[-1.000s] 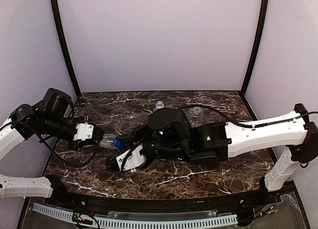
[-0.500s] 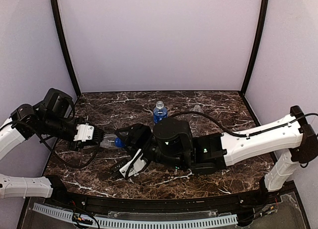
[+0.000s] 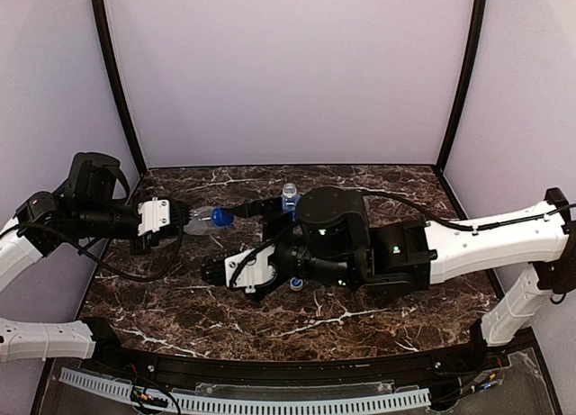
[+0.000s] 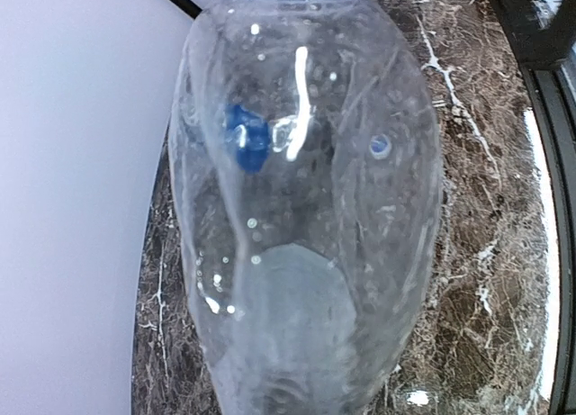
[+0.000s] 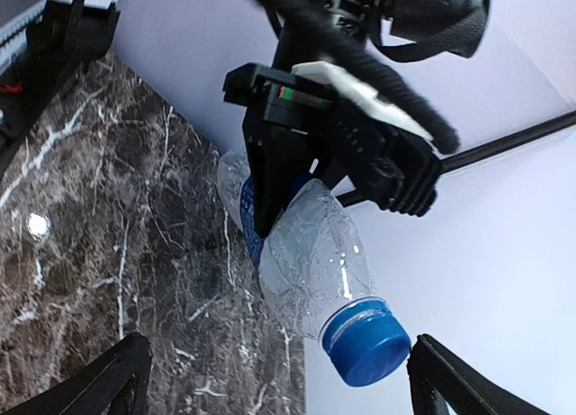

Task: Unscrew the bottle caps

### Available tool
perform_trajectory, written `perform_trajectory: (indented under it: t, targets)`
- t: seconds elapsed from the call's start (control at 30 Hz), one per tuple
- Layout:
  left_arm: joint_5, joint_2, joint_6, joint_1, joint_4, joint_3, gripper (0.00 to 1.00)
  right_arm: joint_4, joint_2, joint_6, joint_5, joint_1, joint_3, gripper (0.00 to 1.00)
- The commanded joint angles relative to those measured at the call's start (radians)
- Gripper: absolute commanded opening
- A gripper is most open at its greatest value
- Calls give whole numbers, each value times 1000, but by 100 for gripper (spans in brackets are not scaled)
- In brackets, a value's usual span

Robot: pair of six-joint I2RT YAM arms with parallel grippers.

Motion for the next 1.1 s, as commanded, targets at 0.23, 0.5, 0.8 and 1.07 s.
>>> perform_trajectory:
  t: [0.23,0.5,0.8,1.07]
  targets:
    - [-112,-14,-38,-3,146,-46,15,-150,-70,1167,-410,-254,183,97]
    - [-134,-8,-21,-3,167,-56,15,-179,5,1496,-395,-254,249,91]
    - [-142,-11,-11,-3,168,-60,15,-232,83,1556,-409,-251,306,64]
    - [-139,-16,-5,-3,171,-65,16,-257,120,1560,-444,-249,332,36]
